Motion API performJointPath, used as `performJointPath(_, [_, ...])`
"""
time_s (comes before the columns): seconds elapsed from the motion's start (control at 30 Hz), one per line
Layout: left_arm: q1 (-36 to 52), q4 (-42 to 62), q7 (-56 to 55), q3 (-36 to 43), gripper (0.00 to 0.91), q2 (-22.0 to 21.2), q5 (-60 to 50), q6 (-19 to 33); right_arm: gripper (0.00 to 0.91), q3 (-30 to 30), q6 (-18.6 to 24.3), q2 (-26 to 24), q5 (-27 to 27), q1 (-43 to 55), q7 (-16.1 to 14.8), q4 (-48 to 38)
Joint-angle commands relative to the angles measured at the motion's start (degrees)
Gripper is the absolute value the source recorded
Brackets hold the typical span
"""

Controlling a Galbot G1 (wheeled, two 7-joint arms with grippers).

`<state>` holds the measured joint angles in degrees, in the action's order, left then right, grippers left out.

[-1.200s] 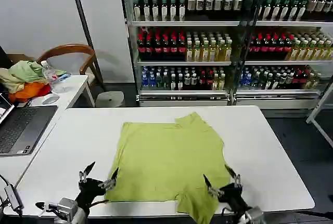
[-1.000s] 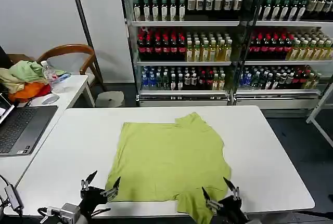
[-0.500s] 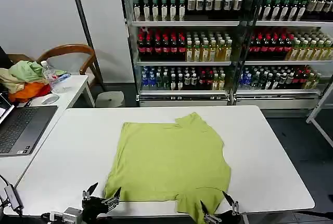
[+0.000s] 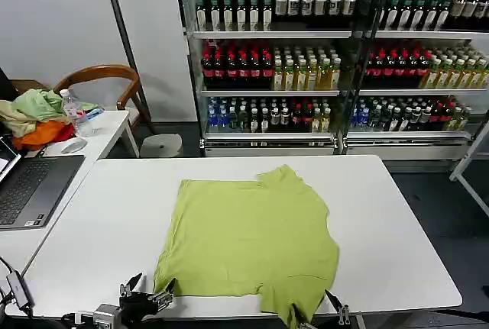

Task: Fold and organize the clothes.

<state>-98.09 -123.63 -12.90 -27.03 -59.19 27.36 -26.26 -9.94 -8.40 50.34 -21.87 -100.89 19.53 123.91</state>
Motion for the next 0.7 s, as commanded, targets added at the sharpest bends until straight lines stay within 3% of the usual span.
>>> performJointPath(0.03, [0.14,0.82,-0.08,0.80,0.040,-0.31,0.45,-0.45,0.000,0.54,-1.57,0.09,-2.40,0.43,0.37,-0.60])
performJointPath(0.5, [0.46,0.48,1.45,1.58,0.040,-0.74,0.32,1.29,0.000,-0.37,-1.10,0.53,-1.25,1.14,-0.49,-0.39])
performJointPath(0.7, [-1.01,-0.80,1.82,1.30,0.040,-0.77,0.14,1.51,0.000,-2.34,-1.63,0.07,-0.58,-0.88,-3.67,1.44])
